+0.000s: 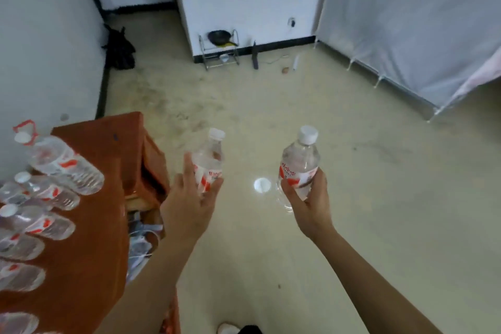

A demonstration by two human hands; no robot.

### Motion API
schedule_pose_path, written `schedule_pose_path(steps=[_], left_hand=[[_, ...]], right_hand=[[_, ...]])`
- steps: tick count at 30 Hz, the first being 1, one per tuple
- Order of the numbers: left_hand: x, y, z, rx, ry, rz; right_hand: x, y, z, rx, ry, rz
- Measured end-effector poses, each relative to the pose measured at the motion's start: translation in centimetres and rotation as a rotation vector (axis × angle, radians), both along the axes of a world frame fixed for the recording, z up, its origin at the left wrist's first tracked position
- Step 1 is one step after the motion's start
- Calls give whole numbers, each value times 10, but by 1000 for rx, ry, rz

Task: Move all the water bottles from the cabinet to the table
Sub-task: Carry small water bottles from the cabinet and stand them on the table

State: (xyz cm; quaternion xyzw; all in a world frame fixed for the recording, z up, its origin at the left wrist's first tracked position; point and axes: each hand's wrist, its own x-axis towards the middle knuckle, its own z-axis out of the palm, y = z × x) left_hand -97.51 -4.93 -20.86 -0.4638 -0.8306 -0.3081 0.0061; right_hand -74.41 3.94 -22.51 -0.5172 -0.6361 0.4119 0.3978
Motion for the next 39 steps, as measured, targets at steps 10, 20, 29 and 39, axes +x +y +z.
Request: schedule_pose_path(steps=[10, 20, 29, 39], left_hand=[[359, 40, 37, 70, 34, -582], [666, 39, 43, 151, 284, -1154], [908, 79, 8, 254, 353, -1452], [1174, 170, 14, 239, 236, -1702]], right_hand=[[375, -88, 34, 176, -254, -453], [668, -200, 44, 165, -658, -861], [836, -240, 2, 45, -819, -1155], [1053, -177, 29, -79, -867, -1259]])
